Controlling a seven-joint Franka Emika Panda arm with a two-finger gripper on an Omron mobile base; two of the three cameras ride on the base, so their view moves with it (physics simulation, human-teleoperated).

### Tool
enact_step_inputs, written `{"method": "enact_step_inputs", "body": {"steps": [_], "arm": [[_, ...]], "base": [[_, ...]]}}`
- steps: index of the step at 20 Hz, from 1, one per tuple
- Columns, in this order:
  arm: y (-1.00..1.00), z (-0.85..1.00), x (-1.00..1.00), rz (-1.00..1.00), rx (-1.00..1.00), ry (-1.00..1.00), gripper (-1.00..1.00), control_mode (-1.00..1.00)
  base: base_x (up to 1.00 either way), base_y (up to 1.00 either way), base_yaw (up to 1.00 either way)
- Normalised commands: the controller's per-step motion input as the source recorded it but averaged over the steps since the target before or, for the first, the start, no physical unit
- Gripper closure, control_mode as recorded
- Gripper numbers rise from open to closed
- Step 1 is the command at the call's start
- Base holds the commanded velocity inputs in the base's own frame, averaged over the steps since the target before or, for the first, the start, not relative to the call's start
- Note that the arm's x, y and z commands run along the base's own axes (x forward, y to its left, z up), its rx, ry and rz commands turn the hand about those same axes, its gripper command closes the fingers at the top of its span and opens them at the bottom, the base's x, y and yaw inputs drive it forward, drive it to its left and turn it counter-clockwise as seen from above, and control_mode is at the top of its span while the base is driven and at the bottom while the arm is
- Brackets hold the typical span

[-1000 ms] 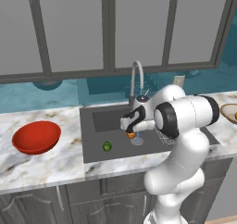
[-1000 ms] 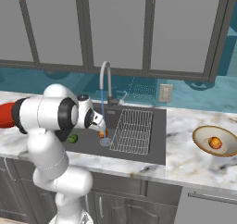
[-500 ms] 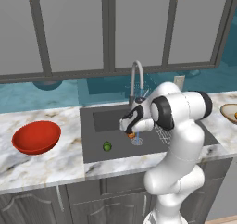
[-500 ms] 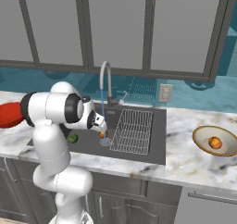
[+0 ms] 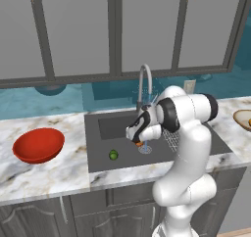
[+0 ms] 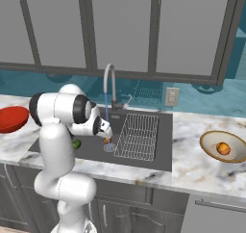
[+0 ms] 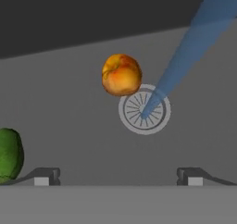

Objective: Pick the peachs from the sink and place them in one bowl. Place the avocado in the other bowl. Then turn off the sink faucet.

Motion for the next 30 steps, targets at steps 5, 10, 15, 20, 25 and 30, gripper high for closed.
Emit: {"method": "enact_step_inputs", "body": {"steps": [5,10,15,20,25,30], "arm": [[0.00,-0.14,0.23,0.00,0.00,0.00,-1.00,-1.00],[0.00,-0.14,0.23,0.00,0.00,0.00,-1.00,-1.00],[0.00,-0.16,0.22,0.00,0.00,0.00,-1.00,-1.00],[0.00,-0.15,0.22,0.00,0.00,0.00,-1.00,-1.00],[0.00,-0.15,0.20,0.00,0.00,0.00,-1.00,-1.00],[-0.08,-0.15,0.13,0.00,0.00,0.00,-1.00,-1.00]], "base": [[0.00,0.00,0.00],[0.00,0.00,0.00],[0.00,0.00,0.00],[0.00,0.00,0.00],[0.00,0.00,0.00],[0.00,0.00,0.00]]}}
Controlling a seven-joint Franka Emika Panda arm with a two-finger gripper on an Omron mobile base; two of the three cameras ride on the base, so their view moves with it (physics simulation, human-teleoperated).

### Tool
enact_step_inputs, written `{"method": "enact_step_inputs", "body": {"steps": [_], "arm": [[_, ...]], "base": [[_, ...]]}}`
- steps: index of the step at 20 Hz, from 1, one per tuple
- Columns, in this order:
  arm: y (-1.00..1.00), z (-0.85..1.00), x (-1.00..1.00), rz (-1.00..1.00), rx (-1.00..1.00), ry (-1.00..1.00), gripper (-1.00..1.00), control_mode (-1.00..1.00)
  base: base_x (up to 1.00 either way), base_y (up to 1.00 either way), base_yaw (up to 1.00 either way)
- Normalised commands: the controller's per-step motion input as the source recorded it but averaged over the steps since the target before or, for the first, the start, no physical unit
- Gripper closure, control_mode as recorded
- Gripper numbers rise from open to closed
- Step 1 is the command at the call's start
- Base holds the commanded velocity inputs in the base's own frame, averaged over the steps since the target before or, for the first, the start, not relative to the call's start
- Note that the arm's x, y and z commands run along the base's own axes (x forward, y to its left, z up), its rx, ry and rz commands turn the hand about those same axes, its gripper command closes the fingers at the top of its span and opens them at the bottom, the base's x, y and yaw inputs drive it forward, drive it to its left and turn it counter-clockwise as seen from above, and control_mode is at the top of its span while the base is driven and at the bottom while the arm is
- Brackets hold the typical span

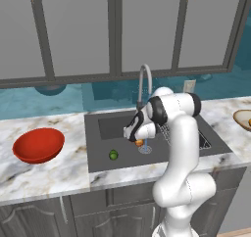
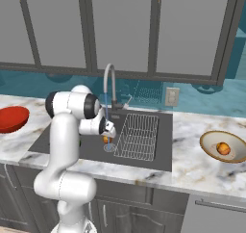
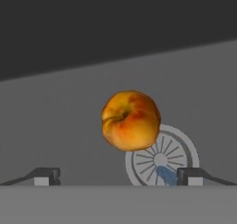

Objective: Pick the peachs from the sink and place them in one bowl. Place the avocado in the other bowl. Then turn off the sink faucet.

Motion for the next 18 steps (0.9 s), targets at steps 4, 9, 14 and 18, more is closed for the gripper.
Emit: {"method": "enact_step_inputs", "body": {"steps": [4,9,14,18], "arm": [[-0.10,-0.16,0.12,0.00,0.00,0.00,-1.00,-1.00],[-0.12,-0.18,0.09,0.00,0.00,0.00,-1.00,-1.00],[-0.02,-0.19,0.12,0.00,0.00,0.00,-1.00,-1.00],[0.00,-0.21,0.17,0.00,0.00,0.00,-1.00,-1.00]], "base": [[0.00,0.00,0.00],[0.00,0.00,0.00],[0.00,0.00,0.00],[0.00,0.00,0.00]]}}
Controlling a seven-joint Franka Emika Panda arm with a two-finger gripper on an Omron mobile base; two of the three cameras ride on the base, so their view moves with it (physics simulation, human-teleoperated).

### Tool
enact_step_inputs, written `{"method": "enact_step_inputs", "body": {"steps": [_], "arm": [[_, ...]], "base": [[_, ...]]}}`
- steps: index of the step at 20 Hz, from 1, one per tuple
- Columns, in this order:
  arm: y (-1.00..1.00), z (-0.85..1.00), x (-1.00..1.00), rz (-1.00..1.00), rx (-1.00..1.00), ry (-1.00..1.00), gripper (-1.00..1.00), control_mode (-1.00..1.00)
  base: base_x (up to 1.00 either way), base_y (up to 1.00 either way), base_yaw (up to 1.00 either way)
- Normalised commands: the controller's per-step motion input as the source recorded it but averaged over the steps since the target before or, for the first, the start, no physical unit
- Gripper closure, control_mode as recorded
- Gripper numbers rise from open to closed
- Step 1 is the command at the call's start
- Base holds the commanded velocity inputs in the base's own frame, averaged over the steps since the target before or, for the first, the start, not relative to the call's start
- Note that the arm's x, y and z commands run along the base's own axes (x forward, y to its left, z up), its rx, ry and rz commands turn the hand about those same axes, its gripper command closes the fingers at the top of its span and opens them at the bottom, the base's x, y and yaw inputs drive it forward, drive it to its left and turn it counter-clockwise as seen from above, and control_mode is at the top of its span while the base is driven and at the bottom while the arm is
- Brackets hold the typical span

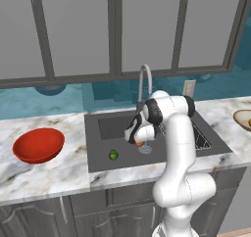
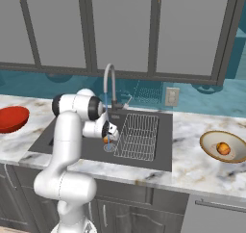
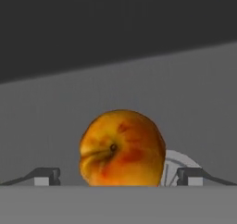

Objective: Pick the peachs from the sink and place them in one bowl. Place the avocado in the other bowl. Then turn off the sink faucet.

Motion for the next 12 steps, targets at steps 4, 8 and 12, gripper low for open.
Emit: {"method": "enact_step_inputs", "body": {"steps": [4,8,12], "arm": [[0.00,-0.21,0.14,0.00,0.00,0.00,-1.00,-1.00],[0.00,-0.20,0.17,0.00,0.00,0.00,-1.00,-1.00],[0.00,-0.25,0.17,0.00,0.00,0.00,1.00,-1.00]], "base": [[0.00,0.00,0.00],[0.00,0.00,0.00],[0.00,0.00,0.00]]}}
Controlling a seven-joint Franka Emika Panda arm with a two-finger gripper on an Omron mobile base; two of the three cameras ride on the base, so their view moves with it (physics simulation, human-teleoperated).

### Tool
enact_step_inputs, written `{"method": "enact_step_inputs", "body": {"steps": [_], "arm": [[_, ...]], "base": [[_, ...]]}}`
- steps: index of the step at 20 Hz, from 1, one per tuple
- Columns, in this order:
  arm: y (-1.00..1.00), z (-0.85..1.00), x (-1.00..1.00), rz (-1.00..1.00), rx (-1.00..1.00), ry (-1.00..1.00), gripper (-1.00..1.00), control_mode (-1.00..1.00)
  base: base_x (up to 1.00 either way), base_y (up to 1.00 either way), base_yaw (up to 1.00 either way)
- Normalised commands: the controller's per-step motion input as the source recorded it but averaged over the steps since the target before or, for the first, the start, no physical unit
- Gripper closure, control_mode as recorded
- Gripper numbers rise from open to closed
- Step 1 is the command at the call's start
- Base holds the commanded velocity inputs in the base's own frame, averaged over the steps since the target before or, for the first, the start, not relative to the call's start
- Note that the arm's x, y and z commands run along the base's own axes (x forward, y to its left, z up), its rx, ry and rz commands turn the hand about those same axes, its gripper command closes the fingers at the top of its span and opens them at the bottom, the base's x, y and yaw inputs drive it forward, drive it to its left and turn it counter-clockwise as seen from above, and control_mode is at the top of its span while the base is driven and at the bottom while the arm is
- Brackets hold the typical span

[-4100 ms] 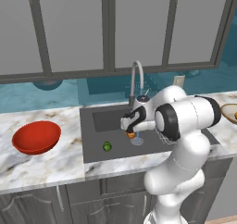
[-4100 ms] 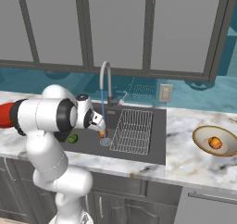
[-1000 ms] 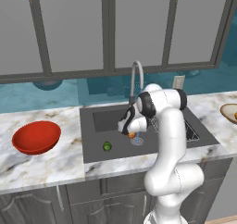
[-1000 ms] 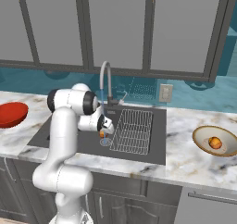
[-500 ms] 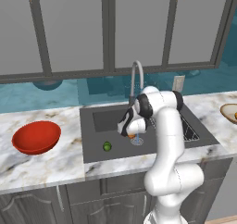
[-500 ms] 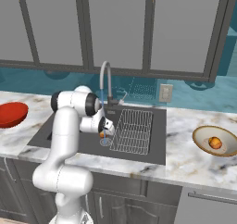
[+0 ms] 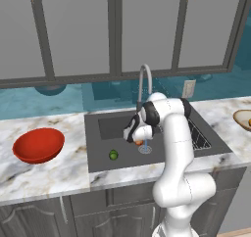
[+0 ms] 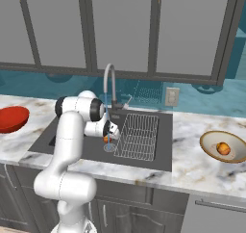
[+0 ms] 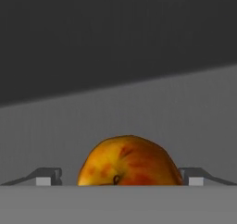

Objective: Pick the peachs from the sink and place them in one bowl. Place the avocado in the other bowl. Then turn off the sink faucet.

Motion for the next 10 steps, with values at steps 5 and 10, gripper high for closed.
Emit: {"method": "enact_step_inputs", "body": {"steps": [5,10], "arm": [[0.00,-0.07,0.02,0.00,0.00,0.00,1.00,-1.00],[0.00,0.00,-0.08,0.00,0.00,0.00,1.00,-1.00]], "base": [[0.00,0.00,0.00],[0.00,0.00,0.00]]}}
